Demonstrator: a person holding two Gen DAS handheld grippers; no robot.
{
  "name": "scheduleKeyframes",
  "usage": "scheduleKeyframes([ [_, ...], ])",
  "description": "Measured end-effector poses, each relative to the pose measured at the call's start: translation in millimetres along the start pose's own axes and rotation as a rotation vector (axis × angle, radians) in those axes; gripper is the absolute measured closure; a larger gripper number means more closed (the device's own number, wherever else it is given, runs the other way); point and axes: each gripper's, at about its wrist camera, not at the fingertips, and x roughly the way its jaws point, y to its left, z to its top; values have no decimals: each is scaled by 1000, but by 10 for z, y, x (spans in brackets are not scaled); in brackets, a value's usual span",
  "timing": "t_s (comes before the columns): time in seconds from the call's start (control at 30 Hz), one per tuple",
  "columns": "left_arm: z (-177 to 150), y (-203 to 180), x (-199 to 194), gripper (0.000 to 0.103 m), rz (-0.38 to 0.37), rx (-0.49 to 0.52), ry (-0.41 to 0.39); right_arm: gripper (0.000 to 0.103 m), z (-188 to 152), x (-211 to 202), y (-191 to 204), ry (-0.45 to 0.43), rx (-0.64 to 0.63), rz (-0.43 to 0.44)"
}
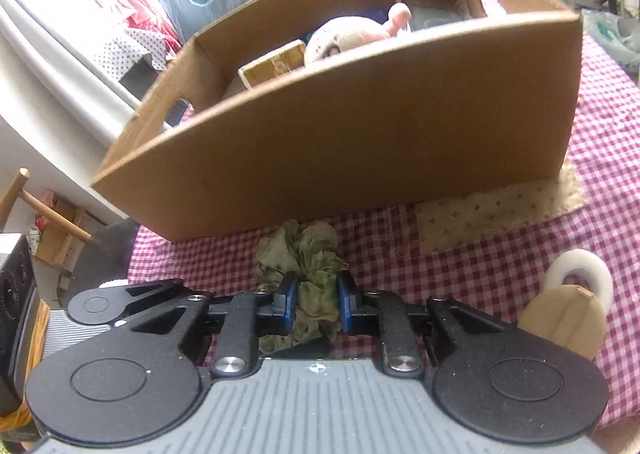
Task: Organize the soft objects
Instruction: 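Move the right gripper down to the green scrunchie and close on it, then lift the green scrunchie into the box beside the bunny and release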
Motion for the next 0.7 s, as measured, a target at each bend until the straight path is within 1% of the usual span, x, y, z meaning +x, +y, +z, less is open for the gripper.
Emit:
scheduleKeyframes([
  [0.17, -5, -31, -262, 53, -3, 14, -55, 80, -57, -190, 83, -50, -20, 16],
  [0.33, -1, -126, -600, 53, -9, 28, -150, 80, -65, -461, 216, -101, -41, 60],
  [0.47, 134, -136, -937, 53, -1, 51, -243, 80, 0, -745, 397, -166, -81, 110],
  [0.57, 292, -63, -1146, 53, 7, 64, -305, 80, 88, -936, 557, -224, -126, 153],
  [0.63, 416, 24, -1214, 53, 14, 62, -321, 80, 188, -1016, 657, -261, -162, 174],
  [0.7, 549, 131, -1250, 53, -2, 57, -320, 80, 310, -1048, 739, -282, -188, 188],
])
